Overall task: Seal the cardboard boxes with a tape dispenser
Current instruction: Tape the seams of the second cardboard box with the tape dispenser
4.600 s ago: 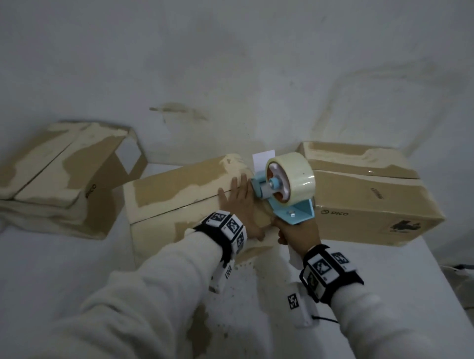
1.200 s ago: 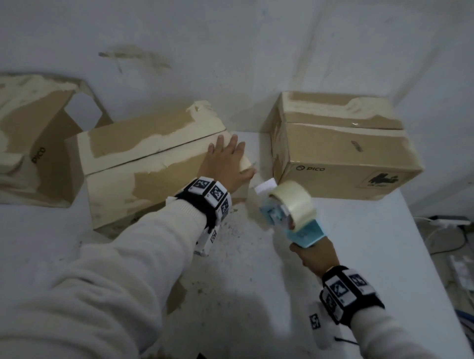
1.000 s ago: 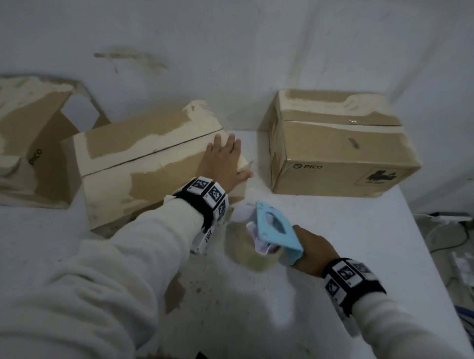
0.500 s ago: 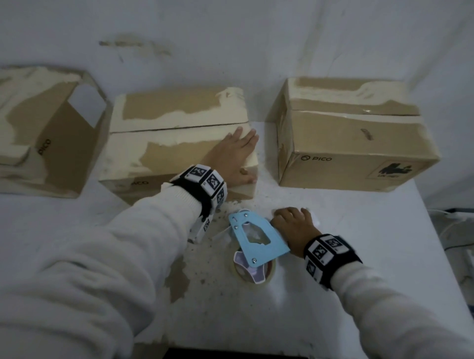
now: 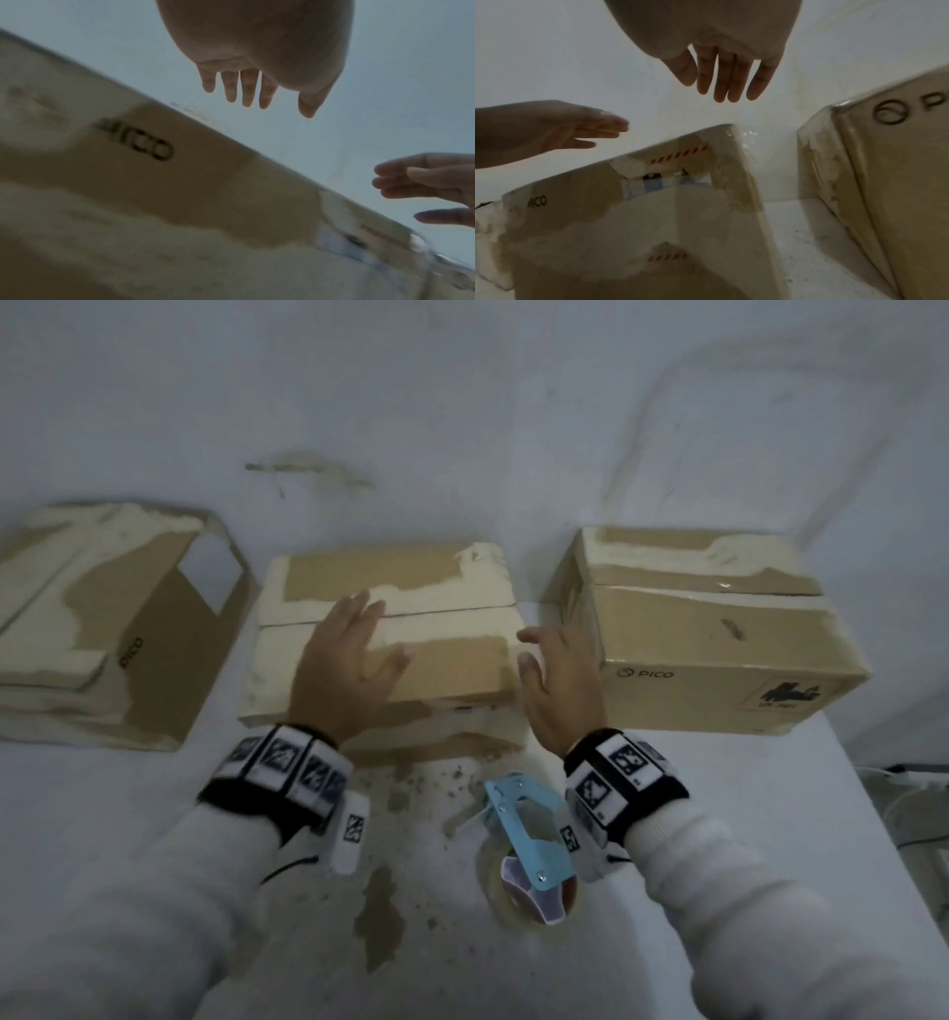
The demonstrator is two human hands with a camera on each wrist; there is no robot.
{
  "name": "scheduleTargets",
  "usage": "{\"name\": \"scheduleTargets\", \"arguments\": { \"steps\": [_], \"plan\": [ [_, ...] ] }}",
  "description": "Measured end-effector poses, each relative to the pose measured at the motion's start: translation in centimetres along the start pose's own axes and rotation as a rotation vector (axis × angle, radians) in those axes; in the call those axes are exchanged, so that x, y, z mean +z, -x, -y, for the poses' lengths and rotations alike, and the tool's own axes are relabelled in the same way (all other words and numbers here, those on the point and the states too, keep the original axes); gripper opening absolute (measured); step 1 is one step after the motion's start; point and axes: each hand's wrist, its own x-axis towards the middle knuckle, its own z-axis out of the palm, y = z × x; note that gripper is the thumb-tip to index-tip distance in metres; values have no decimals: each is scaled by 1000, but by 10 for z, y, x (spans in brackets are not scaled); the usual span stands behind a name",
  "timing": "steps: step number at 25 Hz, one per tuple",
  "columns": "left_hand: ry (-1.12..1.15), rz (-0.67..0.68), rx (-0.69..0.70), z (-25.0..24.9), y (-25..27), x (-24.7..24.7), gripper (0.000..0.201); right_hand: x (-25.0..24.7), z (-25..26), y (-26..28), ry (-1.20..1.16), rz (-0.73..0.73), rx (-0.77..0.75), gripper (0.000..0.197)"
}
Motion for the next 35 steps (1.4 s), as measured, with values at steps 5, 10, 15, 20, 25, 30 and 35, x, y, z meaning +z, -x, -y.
{"name": "scheduleTargets", "arguments": {
  "steps": [5,10,15,20,25,30,35],
  "plan": [
    [-59,183,-250,72,32,-27,78,35,-9,-4,149,253,112,66],
    [160,87,-410,80,37,-23,68,48,-7,5,-172,54,254,52],
    [530,103,-540,86,36,-32,82,52,-7,2,-610,-155,546,46],
    [617,191,-578,116,16,-59,74,32,-10,1,-609,-115,564,31],
    [330,445,-392,120,-17,-84,43,9,-10,-9,-285,111,403,22],
    [260,643,-435,130,-47,-84,68,5,-13,-43,-159,286,411,35],
    [145,752,-371,142,-75,-80,117,12,-21,-79,-121,327,390,33]
  ]
}}
